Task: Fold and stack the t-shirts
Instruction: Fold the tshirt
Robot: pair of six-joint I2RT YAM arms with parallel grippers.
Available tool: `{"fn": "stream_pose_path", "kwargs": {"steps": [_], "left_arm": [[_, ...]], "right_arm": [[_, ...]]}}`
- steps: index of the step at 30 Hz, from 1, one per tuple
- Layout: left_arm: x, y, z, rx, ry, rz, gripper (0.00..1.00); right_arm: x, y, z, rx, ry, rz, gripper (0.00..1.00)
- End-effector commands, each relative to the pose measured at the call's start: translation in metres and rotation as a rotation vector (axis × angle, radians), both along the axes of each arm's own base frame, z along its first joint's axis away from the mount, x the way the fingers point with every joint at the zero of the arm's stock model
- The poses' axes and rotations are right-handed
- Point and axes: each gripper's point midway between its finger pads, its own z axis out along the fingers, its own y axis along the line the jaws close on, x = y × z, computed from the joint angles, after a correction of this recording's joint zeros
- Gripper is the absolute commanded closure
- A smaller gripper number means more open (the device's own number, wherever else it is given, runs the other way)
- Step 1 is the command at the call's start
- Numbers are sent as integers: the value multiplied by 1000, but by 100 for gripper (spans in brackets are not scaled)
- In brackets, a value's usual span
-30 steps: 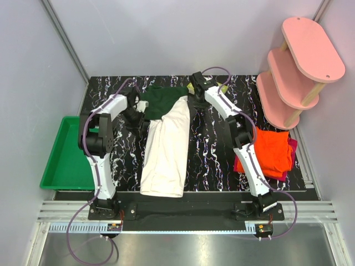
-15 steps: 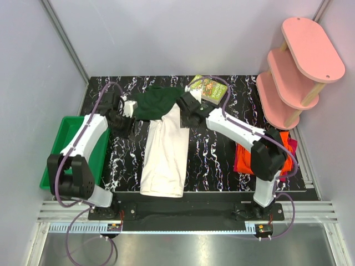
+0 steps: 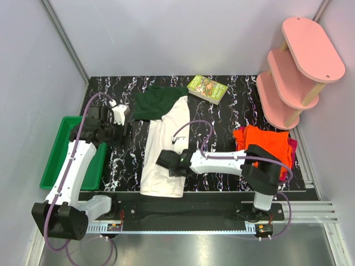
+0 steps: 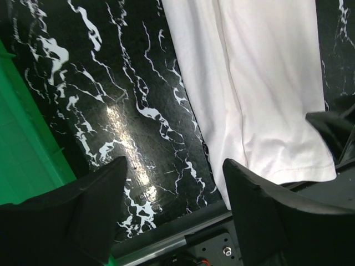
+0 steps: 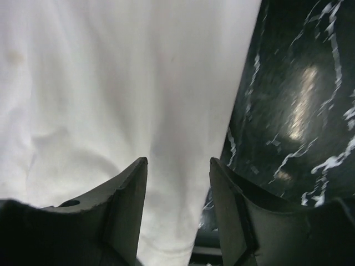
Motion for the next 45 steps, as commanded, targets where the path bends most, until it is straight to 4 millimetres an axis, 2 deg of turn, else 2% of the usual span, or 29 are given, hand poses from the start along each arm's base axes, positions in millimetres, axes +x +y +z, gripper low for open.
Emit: {"fn": "stream_pose_path", "kwargs": {"steps": [1, 3, 9, 15, 17, 24, 30, 34, 38, 40, 42, 44, 45], "left_arm": [[-11, -8, -5, -51, 37, -24, 29], [-13, -12, -1, -72, 27, -36, 29], [-15, -10, 6, -69, -5, -26, 29], [-14, -11, 4, -71, 5, -29, 29], [-13, -11, 2, -72, 17, -26, 29], [-9, -14, -13, -78, 91, -32, 30], [-8, -13, -20, -69, 127, -31, 30], [-7, -12, -25, -61, 144, -30, 30], [-7, -11, -28, -55, 163, -30, 32], [-6, -11, -26, -57, 155, -32, 32], [-2, -14, -13, -77, 106, -48, 32], [6, -12, 7, -79, 11, -41, 32], [18, -9, 18, -81, -65, -25, 27]], "right_arm": [[-25, 18, 3, 85, -40, -106, 43], [-39, 23, -2, 86, -35, -120, 42], [-62, 21, -3, 77, -59, -176, 41], [-78, -7, 3, 11, -100, -271, 40], [-81, -8, 3, 19, -100, -284, 40], [-96, -13, -16, -25, -42, -293, 40], [-99, -10, -31, -24, -16, -293, 40], [-108, -13, -48, -57, 29, -302, 43], [-112, -18, -54, -62, 51, -324, 46], [-112, -16, -47, -46, 27, -315, 42], [-104, -14, -32, -32, -38, -304, 37], [-98, -3, -14, -11, -79, -289, 21], [-90, -7, -4, -41, -130, -262, 14]]}}
